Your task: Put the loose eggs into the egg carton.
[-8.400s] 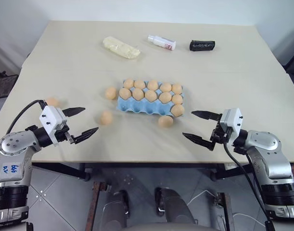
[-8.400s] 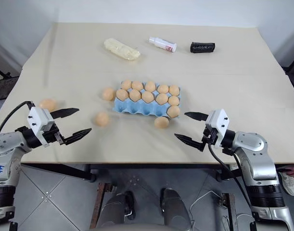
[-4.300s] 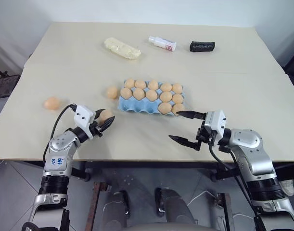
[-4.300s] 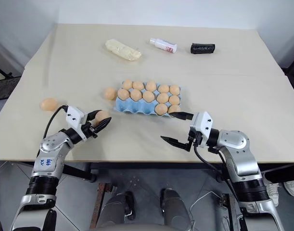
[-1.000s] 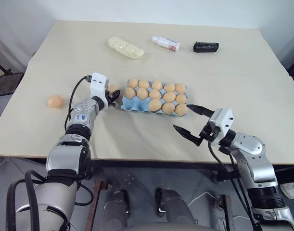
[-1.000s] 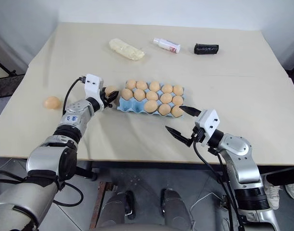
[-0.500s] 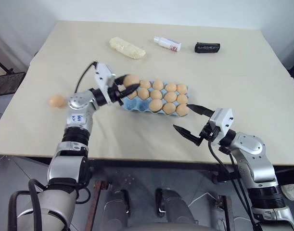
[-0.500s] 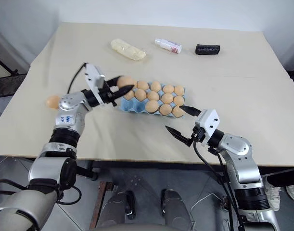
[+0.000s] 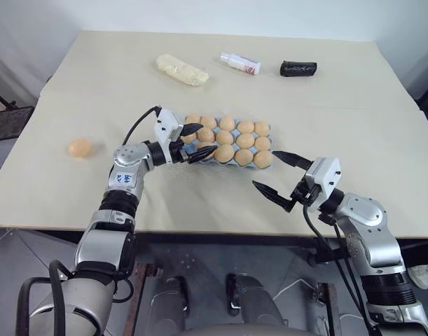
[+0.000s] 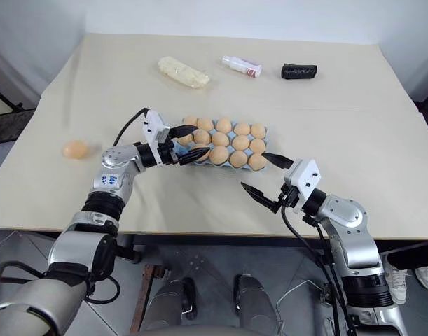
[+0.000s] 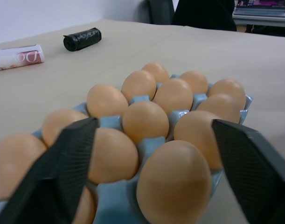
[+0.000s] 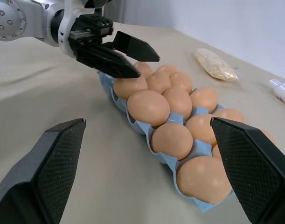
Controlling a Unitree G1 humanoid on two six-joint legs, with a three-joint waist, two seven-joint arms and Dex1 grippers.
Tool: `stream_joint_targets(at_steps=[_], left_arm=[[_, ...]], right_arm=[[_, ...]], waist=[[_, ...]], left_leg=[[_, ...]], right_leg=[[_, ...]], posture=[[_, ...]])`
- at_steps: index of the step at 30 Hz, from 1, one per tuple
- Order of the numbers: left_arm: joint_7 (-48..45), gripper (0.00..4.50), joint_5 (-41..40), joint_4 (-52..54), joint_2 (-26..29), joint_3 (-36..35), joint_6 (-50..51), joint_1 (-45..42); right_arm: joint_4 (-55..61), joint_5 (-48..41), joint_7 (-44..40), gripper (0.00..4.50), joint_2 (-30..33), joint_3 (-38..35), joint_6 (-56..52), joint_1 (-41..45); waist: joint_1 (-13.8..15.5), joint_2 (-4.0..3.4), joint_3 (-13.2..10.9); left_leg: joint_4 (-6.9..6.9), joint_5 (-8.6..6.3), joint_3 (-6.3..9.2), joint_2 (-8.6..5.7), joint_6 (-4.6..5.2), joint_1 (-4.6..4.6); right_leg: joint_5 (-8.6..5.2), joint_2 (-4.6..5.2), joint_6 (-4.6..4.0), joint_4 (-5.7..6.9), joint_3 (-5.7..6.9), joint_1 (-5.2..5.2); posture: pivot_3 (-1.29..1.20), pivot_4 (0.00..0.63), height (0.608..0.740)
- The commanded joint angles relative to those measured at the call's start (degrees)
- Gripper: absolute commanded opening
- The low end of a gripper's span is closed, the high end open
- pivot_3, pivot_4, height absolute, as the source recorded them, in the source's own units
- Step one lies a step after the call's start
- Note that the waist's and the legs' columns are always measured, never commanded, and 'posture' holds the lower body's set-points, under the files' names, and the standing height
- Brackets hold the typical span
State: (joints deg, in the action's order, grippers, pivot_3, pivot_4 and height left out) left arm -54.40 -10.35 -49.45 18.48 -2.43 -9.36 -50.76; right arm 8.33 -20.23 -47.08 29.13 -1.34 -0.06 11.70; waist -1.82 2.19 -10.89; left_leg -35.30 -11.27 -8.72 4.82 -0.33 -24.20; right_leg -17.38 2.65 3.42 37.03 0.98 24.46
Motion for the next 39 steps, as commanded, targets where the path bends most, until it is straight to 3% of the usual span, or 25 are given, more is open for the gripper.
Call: stream_joint_targets(at_steps=[1,6,10,18,23,32,39], left_arm=[[-0.8,4.31,-2.6,6.5,4.3,-3.6,-0.3,2.4],[-1.7,4.31,-6.5,18.8,12.0,-8.6,2.7,12.7],[3.8,4.41,-8.1,27.3,16.3,-15.4,4.7,24.0],[17.6,4.41,-8.8,41.8,15.0,-26.4,8.1,43.9],[21.7,4.41,-10.9,48.2,11.6,-28.7,10.3,51.3],[40.4,4.41,-10.7,48.3,8.3,-31.4,19.8,43.9],[41.9,4.41,-7.3,30.9,12.5,-27.0,21.4,27.8]], right_arm=[[2.0,-0.6,0.0,4.5,0.5,-1.5,0.7,-0.3],[0.9,-0.9,-1.8,4.5,0.6,-1.0,1.0,0.3],[-1.9,-1.1,-3.5,4.5,-0.1,-0.5,1.7,2.3],[-6.2,-1.1,-7.3,4.5,-1.5,1.1,3.4,5.4],[-7.5,-0.8,-8.8,4.5,-2.0,1.6,3.9,6.4],[-7.2,-0.6,-8.9,4.5,-1.8,1.4,3.0,7.1],[-6.4,-0.3,-7.8,4.5,-2.0,1.7,2.0,7.6]], waist=[[-0.2,0.0,0.0],[-0.4,-0.01,0.0],[-0.5,-0.01,0.0],[0.0,0.01,0.0],[-0.1,0.01,0.0],[0.0,0.04,0.0],[0.1,0.05,0.1]], left_leg=[[0.0,0.0,0.0,0.02,-0.01,0.0],[0.01,-0.04,-0.01,0.17,-0.13,0.05],[0.0,-0.08,-0.02,0.38,-0.21,0.09],[-0.02,-0.24,0.09,0.66,-0.58,0.11],[0.0,-0.26,0.06,0.65,-0.6,0.12],[0.0,-0.25,0.1,0.63,-0.59,0.13],[0.0,-0.22,0.07,0.53,-0.67,0.12]], right_leg=[[-0.01,0.0,-0.01,0.02,-0.01,0.02],[-0.09,0.03,-0.18,0.11,-0.03,0.03],[-0.14,0.1,-0.26,0.15,-0.05,0.03],[-0.22,0.18,-0.5,0.24,-0.33,0.04],[-0.22,0.26,-0.52,0.22,-0.35,0.03],[-0.18,0.24,-0.66,0.17,-0.35,0.02],[-0.13,0.0,-0.56,0.13,-0.25,0.03]], posture=[[0.0,0.15,0.74],[0.0,0.15,0.74],[0.0,0.15,0.74],[0.0,0.15,0.74],[0.0,0.15,0.74],[0.0,0.15,0.74],[0.0,0.15,0.74]])
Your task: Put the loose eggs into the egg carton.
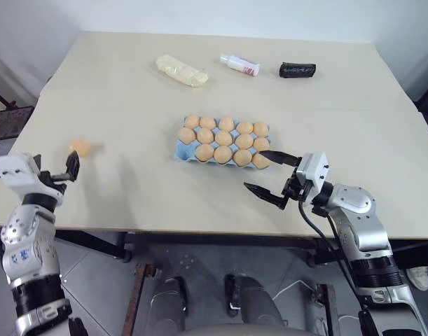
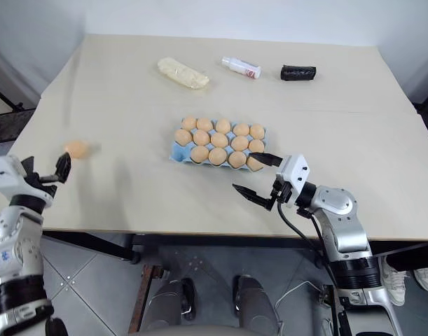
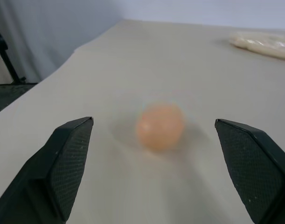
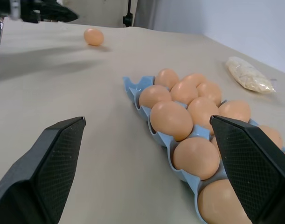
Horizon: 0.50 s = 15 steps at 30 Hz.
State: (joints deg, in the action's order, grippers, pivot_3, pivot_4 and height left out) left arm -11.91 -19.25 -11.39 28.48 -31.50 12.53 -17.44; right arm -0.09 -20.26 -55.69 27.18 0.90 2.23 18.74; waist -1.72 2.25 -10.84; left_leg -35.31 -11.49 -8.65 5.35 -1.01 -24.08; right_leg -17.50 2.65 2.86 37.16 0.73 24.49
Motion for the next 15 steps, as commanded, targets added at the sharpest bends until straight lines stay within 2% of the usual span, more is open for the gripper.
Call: stream_joint_targets(at_steps=[1,6,10,13,15], left_arm=[[-0.9,4.41,2.8,-11.3,3.5,3.3,-0.9,-8.3],[-0.7,4.41,7.1,-28.4,6.8,7.5,-4.7,-18.4],[-2.7,4.41,8.2,-34.2,7.6,9.8,-5.8,-21.9],[-4.2,3.89,7.8,-36.5,7.8,10.3,-6.6,-23.0],[-5.2,3.24,7.7,-37.4,7.8,10.5,-7.5,-23.5]], right_arm=[[2.1,-0.2,1.0,4.5,-0.1,-0.4,-0.4,0.8],[2.5,0.1,2.2,4.5,-0.3,-0.3,-0.5,0.9],[3.3,0.2,3.5,4.5,-0.3,-0.5,-0.6,0.2],[4.1,0.0,4.2,4.5,-0.1,-0.7,-0.6,-0.7],[4.4,0.0,4.5,4.5,0.0,-0.7,-0.6,-1.1]], waist=[[0.0,0.0,0.0],[-0.2,0.01,0.0],[-0.2,0.01,0.0],[0.0,0.01,0.0],[0.0,0.01,0.0]], left_leg=[[0.0,0.0,-0.01,0.0,0.0,0.01],[0.02,-0.02,-0.11,-0.01,-0.05,-0.02],[0.05,0.02,-0.16,0.09,0.07,-0.04],[0.06,-0.02,-0.17,0.18,0.0,-0.06],[0.06,-0.02,-0.2,0.2,-0.02,-0.06]], right_leg=[[0.0,0.0,0.0,0.04,0.05,0.0],[0.01,-0.04,0.0,-0.02,0.3,0.06],[-0.02,-0.16,-0.03,-0.05,0.3,0.11],[-0.06,-0.26,-0.09,-0.05,0.31,0.14],[-0.07,-0.29,-0.1,-0.05,0.31,0.15]], posture=[[0.0,0.15,0.74],[0.0,0.15,0.74],[0.0,0.15,0.74],[0.0,0.15,0.74],[0.0,0.15,0.74]])
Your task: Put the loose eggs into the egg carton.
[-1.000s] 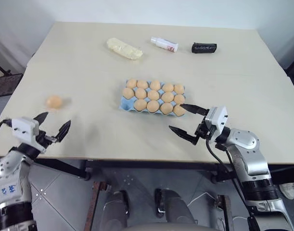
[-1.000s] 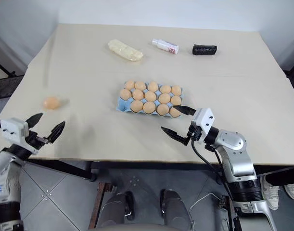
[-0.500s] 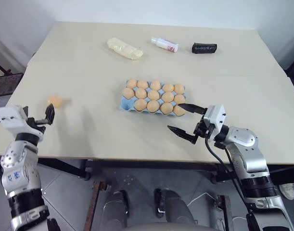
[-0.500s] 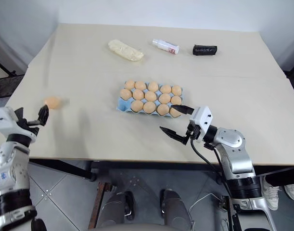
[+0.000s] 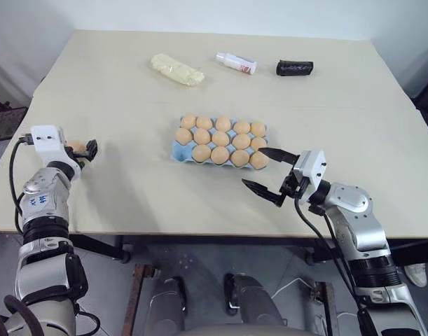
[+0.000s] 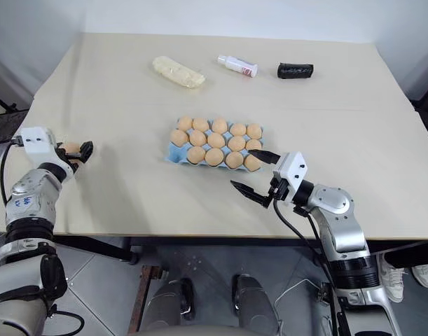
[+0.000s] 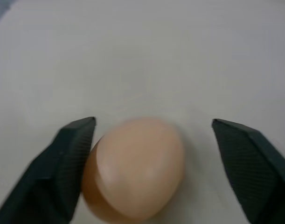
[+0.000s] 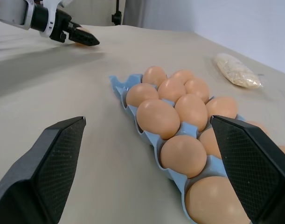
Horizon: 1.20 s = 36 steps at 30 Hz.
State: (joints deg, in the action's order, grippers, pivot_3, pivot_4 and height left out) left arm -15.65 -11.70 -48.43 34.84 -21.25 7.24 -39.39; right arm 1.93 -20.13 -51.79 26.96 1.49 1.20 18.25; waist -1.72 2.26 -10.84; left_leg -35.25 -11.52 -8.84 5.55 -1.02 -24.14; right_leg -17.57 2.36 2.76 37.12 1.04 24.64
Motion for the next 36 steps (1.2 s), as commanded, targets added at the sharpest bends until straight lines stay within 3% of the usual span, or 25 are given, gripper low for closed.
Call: stream_joint_targets(at_steps=[1,4,8,12,22,23,27,31,36], left_arm=[[-4.0,2.96,-0.3,0.2,1.1,0.6,-4.0,-1.7],[-11.4,2.0,-1.3,2.7,0.1,2.2,-8.6,-2.0],[-27.6,2.0,-3.1,13.9,-3.6,10.0,-11.9,-1.9],[-35.7,2.0,-2.8,18.0,-5.8,15.8,-9.8,-2.3],[-37.9,2.0,-1.4,10.7,-9.2,18.8,-10.3,-6.0],[-37.8,2.55,-1.4,10.5,-9.3,18.7,-10.3,-6.0],[-36.0,3.68,-1.2,10.3,-8.2,16.9,-13.3,-5.6],[-37.5,3.68,-2.7,12.5,-5.9,15.2,-13.2,-2.8],[-42.0,3.68,-4.6,20.8,3.2,10.4,-13.1,10.5]], right_arm=[[2.6,-0.1,0.9,4.5,0.3,-1.4,0.4,-0.8],[2.8,-0.2,1.2,4.5,0.4,-1.5,0.5,-1.3],[2.2,-0.1,1.2,4.5,0.7,-1.8,1.1,-1.7],[1.7,-0.1,1.0,4.5,0.8,-1.9,1.5,-1.7],[2.9,-0.2,1.8,4.5,0.6,-1.9,1.4,-2.6],[3.4,-0.2,2.0,4.5,0.6,-1.9,1.4,-2.9],[6.7,0.0,3.3,4.5,0.2,-1.7,1.9,-3.0],[7.7,0.0,3.7,4.5,0.5,-1.5,0.9,-3.3],[7.3,-3.6,2.6,4.5,1.4,-2.3,-4.7,-5.2]], waist=[[0.0,0.0,0.0],[0.0,0.0,0.0],[0.4,0.0,0.0],[0.0,0.0,0.0],[-0.4,-0.01,0.0],[-0.3,-0.01,0.0],[-0.2,-0.01,0.0],[-0.4,-0.01,0.0],[-1.3,-0.02,0.0]], left_leg=[[0.0,0.0,-0.02,0.0,0.0,0.0],[-0.02,-0.03,-0.31,-0.01,-0.07,0.01],[-0.03,-0.12,-0.45,-0.03,-0.25,0.0],[-0.03,-0.01,-0.52,-0.11,-0.03,0.0],[-0.27,0.09,-0.26,0.06,-0.09,0.13],[-0.31,0.08,-0.21,0.06,-0.07,0.12],[-0.4,0.05,-0.03,0.02,0.01,0.05],[-0.4,0.05,0.0,0.06,0.01,0.07],[-0.28,0.02,-0.01,0.15,-0.04,0.09]], right_leg=[[0.0,0.0,0.0,0.0,0.0,0.0],[0.0,0.03,0.0,0.01,0.01,-0.01],[0.01,0.06,0.0,0.01,0.06,-0.04],[0.02,0.08,0.03,0.0,-0.05,-0.05],[-0.03,-0.15,-0.07,0.37,-0.18,0.01],[-0.03,-0.13,-0.05,0.37,-0.18,0.0],[0.0,-0.06,0.0,0.36,-0.19,0.01],[0.0,-0.1,-0.01,0.38,-0.18,0.0],[-0.06,-0.09,-0.12,0.38,-0.23,0.02]], posture=[[0.0,0.15,0.74],[0.0,0.15,0.74],[0.0,0.15,0.74],[0.0,0.15,0.74],[0.0,0.15,0.74],[0.0,0.15,0.74],[0.0,0.15,0.74],[0.0,0.15,0.74],[0.0,0.15,0.74]])
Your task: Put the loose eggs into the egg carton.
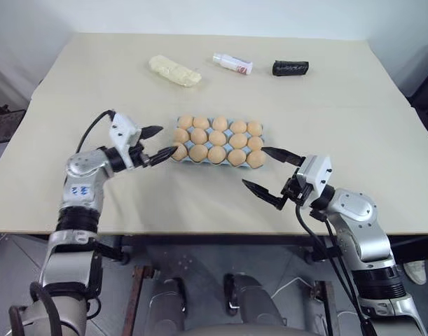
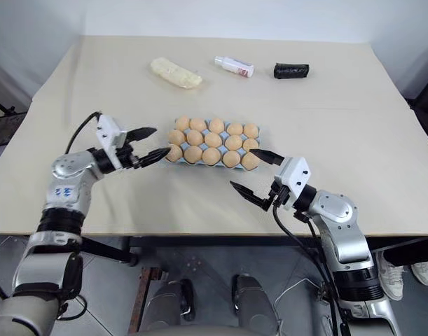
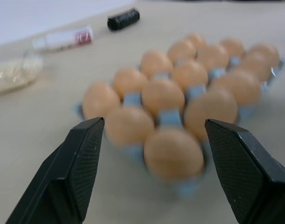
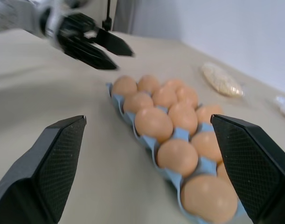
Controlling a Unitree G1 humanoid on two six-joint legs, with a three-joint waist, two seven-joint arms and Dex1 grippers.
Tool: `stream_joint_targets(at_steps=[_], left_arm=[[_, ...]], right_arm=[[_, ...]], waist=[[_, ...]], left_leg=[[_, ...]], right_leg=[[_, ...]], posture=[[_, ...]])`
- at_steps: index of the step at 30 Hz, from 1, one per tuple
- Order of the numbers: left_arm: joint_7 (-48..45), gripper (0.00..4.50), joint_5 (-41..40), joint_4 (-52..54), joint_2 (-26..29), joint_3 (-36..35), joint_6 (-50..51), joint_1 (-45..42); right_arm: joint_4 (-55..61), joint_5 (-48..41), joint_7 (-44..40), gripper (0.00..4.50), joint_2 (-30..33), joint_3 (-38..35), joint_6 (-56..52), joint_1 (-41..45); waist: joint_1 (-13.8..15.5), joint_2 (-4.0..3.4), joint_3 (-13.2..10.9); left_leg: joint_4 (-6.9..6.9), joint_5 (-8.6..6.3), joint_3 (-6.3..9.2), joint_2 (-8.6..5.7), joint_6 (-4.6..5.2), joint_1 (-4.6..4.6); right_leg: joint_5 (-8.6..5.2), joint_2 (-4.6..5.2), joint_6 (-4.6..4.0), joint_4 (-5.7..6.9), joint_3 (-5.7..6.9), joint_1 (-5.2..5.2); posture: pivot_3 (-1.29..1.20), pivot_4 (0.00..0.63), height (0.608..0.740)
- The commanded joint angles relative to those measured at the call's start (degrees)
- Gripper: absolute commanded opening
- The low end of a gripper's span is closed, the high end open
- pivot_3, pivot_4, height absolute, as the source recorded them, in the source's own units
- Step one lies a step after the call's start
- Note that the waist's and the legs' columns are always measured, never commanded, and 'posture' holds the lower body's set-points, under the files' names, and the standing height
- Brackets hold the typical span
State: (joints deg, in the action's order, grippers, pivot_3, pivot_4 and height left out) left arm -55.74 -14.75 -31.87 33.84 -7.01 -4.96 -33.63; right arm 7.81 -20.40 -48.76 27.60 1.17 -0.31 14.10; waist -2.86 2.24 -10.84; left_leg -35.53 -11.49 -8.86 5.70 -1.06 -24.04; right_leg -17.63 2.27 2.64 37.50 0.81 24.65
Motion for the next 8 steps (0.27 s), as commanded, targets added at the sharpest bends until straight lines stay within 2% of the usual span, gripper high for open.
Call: stream_joint_targets(at_steps=[1,4,8], left_arm=[[-1.9,3.68,-2.0,5.5,5.3,-4.7,-0.3,6.8],[-1.4,3.68,-3.2,9.9,7.5,-7.4,0.9,13.2],[0.8,3.68,-3.8,15.2,7.5,-9.3,2.5,18.3]], right_arm=[[1.2,-3.4,-0.8,4.5,0.9,-2.2,-3.3,-1.2],[-1.6,-2.1,-2.2,4.5,1.7,-2.2,-2.0,-0.6],[-4.8,-1.3,-3.6,4.5,1.7,-2.1,-0.6,0.8]], waist=[[-0.3,0.0,0.0],[-0.2,-0.02,0.0],[0.0,-0.02,0.0]], left_leg=[[0.01,-0.01,0.03,0.03,-0.02,0.0],[0.03,-0.02,0.13,0.11,-0.03,-0.03],[0.02,-0.09,0.24,0.04,-0.17,-0.02]], right_leg=[[-0.02,0.02,-0.04,0.0,-0.14,-0.01],[-0.07,0.08,-0.11,0.0,-0.24,0.01],[-0.08,0.34,-0.15,-0.08,-0.16,-0.1]], posture=[[0.0,0.15,0.74],[0.0,0.15,0.74],[0.0,0.15,0.74]])
